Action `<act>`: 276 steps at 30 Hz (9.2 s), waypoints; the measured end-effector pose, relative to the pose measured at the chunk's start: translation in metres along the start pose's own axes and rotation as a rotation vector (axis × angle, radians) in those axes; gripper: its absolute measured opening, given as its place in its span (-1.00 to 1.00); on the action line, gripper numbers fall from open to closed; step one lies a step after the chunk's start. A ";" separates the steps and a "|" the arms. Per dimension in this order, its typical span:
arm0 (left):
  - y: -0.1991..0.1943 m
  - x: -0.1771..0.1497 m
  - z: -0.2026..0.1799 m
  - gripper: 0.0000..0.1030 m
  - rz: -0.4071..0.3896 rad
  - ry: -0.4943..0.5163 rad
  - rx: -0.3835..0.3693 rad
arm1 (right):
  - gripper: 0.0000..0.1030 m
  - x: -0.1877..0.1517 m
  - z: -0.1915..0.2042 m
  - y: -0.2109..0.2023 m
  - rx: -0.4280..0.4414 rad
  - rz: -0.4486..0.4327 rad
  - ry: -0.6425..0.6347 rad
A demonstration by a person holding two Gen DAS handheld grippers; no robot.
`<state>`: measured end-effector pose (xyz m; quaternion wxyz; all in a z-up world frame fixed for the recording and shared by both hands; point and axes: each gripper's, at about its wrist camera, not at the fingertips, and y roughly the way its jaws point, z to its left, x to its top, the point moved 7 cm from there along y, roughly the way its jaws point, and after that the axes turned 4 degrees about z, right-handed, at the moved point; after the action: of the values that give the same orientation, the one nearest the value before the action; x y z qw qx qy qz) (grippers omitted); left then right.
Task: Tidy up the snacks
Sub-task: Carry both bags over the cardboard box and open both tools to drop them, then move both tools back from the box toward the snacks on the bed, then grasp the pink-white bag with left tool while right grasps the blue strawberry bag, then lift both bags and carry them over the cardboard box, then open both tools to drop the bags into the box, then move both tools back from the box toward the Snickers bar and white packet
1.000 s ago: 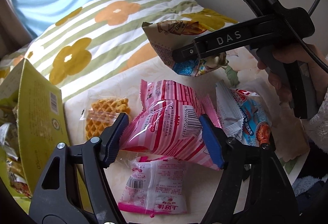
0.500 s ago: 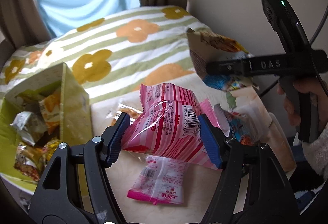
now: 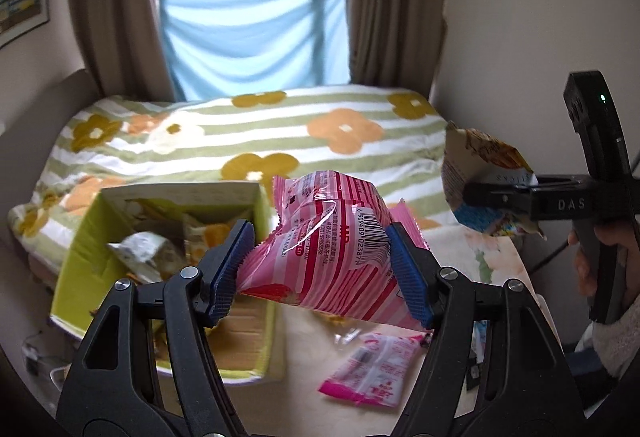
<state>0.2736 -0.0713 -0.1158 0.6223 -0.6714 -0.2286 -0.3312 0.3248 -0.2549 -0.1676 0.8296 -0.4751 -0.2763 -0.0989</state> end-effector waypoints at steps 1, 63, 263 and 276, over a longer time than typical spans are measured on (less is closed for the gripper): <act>-0.002 0.002 0.007 0.26 -0.007 -0.009 0.009 | 0.23 0.003 0.006 0.003 0.004 0.000 -0.007; 0.036 -0.055 0.281 1.00 0.199 -0.014 -0.024 | 0.95 0.001 0.205 0.163 -0.192 0.035 0.112; 0.074 -0.049 0.313 0.99 0.266 -0.147 0.084 | 0.99 0.044 0.245 0.195 -0.272 0.003 -0.237; 0.037 -0.038 0.278 0.99 0.200 -0.101 0.020 | 0.99 0.029 0.243 0.143 -0.323 -0.054 -0.187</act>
<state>0.3187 0.2027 -0.1703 0.6468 -0.7004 -0.1947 -0.2308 0.3212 0.0280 -0.1601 0.7103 -0.6016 -0.3453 -0.1198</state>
